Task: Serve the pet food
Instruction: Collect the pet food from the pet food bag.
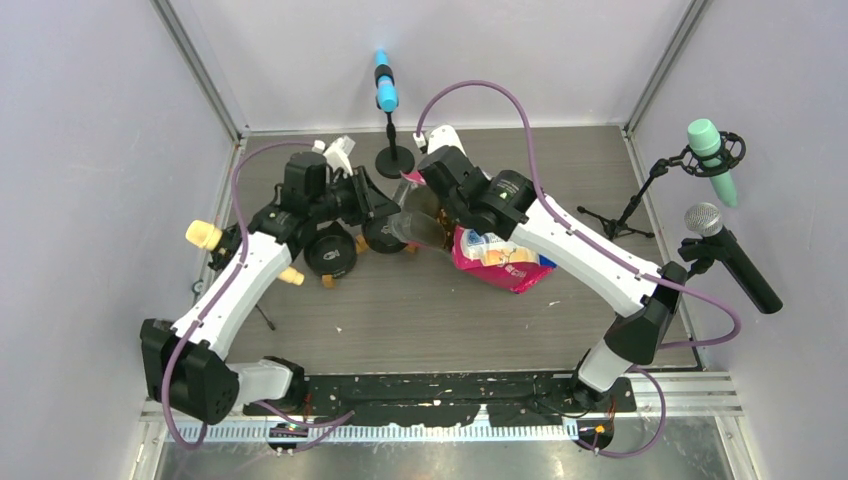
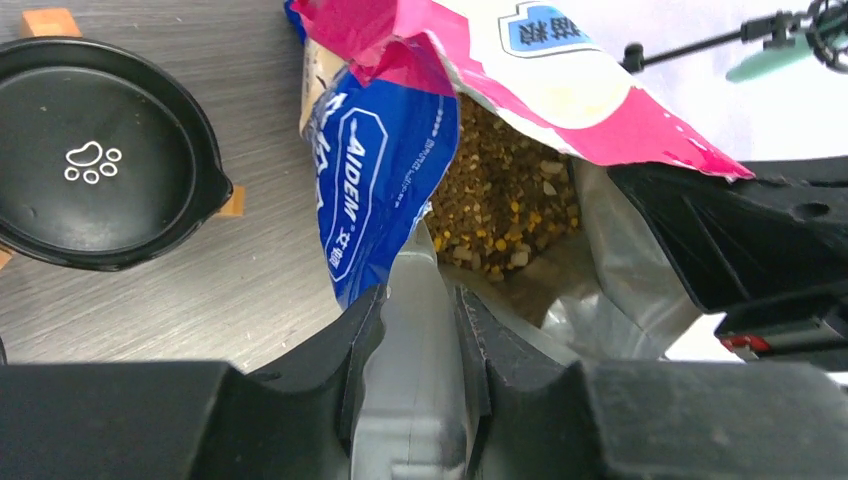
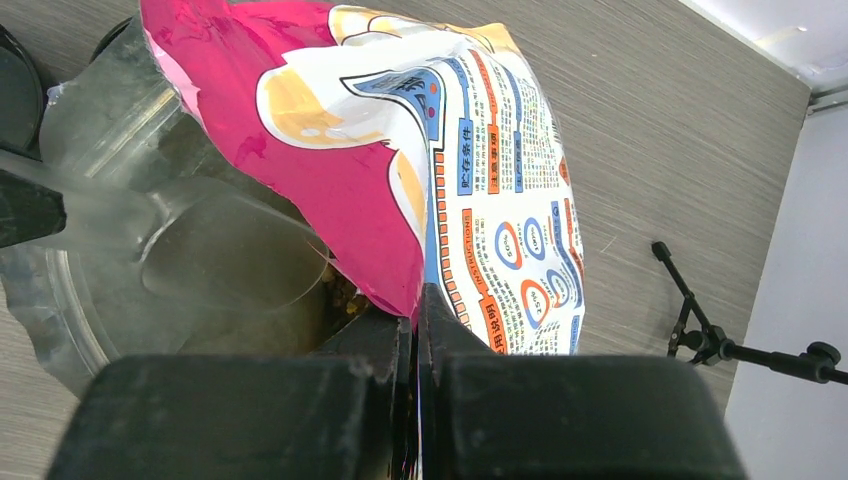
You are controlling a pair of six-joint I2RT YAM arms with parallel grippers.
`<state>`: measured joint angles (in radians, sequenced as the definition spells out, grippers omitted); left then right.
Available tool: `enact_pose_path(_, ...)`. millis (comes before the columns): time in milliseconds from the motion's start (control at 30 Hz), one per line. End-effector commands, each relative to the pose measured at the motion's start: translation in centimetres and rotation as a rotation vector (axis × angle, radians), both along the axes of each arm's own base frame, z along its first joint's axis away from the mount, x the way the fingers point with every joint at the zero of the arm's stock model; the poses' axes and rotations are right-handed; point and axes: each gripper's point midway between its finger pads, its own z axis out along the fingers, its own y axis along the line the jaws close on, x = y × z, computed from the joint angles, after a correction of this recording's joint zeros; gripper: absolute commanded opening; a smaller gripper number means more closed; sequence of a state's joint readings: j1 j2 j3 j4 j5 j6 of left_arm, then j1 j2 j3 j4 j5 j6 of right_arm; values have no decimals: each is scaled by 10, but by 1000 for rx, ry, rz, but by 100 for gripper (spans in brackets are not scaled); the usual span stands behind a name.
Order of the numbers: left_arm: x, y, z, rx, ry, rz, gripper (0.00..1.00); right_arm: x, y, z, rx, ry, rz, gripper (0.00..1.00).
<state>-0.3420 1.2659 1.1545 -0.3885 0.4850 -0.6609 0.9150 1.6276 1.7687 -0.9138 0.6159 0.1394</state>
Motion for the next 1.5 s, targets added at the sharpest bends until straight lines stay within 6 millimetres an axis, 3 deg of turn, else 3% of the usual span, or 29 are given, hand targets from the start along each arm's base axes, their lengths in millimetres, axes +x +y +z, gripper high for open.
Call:
enact_pose_path(0, 21, 6, 16, -91, -93, 175, 0, 1, 19, 18, 123, -47, 13, 5)
enact_pose_path(100, 21, 2, 1, -104, -65, 220, 0, -3, 24, 6, 120, -25, 37, 5)
enact_pose_path(167, 21, -1, -1, -111, -75, 241, 0, -7, 24, -14, 100, 1, 54, 5)
enact_pose_path(300, 20, 1, 8, -118, -125, 287, 0, -11, 27, -27, 111, 11, 87, 5)
enact_pose_path(433, 17, 1, 16, -129, -154, 314, 0, -13, 26, -30, 109, 12, 108, 5)
enact_pose_path(700, 12, -7, 12, -112, -157, 312, 0, -13, 23, -30, 93, 5, 111, 5)
enact_pose_path(833, 26, -21, 17, -145, -231, 301, 0, -12, 23, -28, 87, 0, 113, 5)
enact_pose_path(1067, 36, -36, -6, -55, -243, 310, 0, -10, 19, -28, 67, -7, 98, 5)
enact_pose_path(1300, 30, -44, -34, -43, -147, 332, 0, -6, 7, -39, 75, 21, 40, 5)
enact_pose_path(1467, 30, -69, -46, -52, -118, 277, 0, -5, -3, -44, 104, 48, 16, 5)
